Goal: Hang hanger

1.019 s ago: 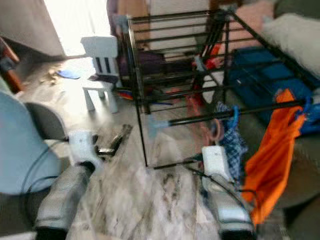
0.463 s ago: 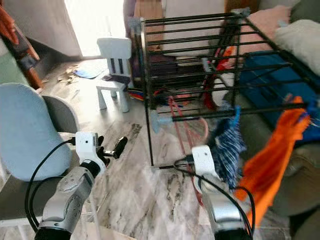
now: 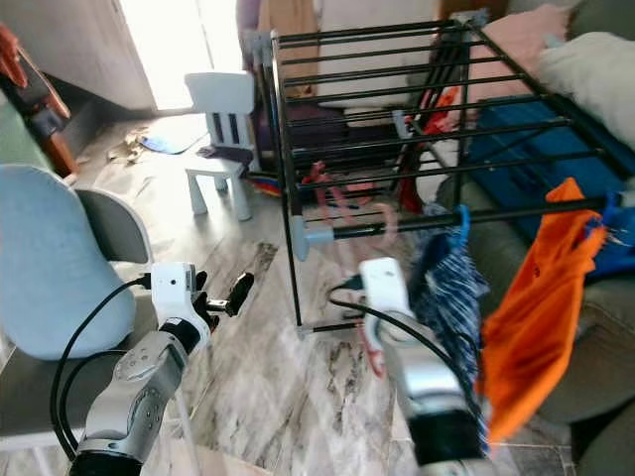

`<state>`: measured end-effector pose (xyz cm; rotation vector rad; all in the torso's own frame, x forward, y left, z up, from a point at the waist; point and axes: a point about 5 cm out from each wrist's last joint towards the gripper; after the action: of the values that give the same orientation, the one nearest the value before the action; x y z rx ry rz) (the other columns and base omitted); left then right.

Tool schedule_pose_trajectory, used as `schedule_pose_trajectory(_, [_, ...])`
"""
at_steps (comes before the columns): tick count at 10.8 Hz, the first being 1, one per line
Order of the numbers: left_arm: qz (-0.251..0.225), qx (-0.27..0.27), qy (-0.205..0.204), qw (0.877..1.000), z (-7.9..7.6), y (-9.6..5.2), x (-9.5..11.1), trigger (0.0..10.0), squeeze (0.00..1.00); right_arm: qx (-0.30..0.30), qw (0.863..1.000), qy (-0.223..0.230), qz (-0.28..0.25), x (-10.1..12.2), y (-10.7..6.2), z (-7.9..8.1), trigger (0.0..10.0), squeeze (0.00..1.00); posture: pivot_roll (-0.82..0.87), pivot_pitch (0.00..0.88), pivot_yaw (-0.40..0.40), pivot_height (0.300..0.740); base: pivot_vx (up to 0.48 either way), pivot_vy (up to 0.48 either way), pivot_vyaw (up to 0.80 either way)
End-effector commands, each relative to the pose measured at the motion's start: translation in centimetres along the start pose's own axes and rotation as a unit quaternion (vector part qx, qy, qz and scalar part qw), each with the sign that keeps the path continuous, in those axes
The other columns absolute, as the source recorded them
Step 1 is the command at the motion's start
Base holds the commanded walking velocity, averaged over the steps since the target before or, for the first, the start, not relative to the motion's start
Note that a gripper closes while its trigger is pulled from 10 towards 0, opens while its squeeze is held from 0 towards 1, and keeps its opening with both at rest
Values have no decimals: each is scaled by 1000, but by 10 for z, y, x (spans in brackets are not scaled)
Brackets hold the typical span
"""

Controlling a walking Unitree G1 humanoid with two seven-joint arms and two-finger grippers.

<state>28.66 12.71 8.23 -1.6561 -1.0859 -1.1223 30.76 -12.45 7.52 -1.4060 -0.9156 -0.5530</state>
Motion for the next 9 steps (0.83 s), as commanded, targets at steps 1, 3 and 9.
schedule_pose_trajectory(1, [-2, 7, 6, 1000, 2, 1, 5, 10000, 0, 18, 1000, -17, 2, 10, 5, 11, 10000, 0, -240, 0, 53, 740, 0, 0, 0])
schedule_pose_trajectory(3, [0, 12, 6, 1000, 5, -2, 5, 10000, 0, 20, 999, -28, 18, 18, 15, 22, 10000, 0, -224, 0, 48, 740, 0, 0, 0])
schedule_pose_trajectory(9, [19, 1, 6, 1000, 2, -1, 2, 10000, 0, -28, 997, -21, 69, 0, 29, 3, 10000, 494, -224, 0, 54, 740, 0, 0, 0])
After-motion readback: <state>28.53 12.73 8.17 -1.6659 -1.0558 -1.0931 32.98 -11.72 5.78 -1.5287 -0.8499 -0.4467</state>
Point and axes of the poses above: a point about 5 cm out from each wrist's last joint towards the gripper, its own y axis pointing out of the wrist towards the gripper, its own x axis along the axis of the wrist's last joint, z = x × y
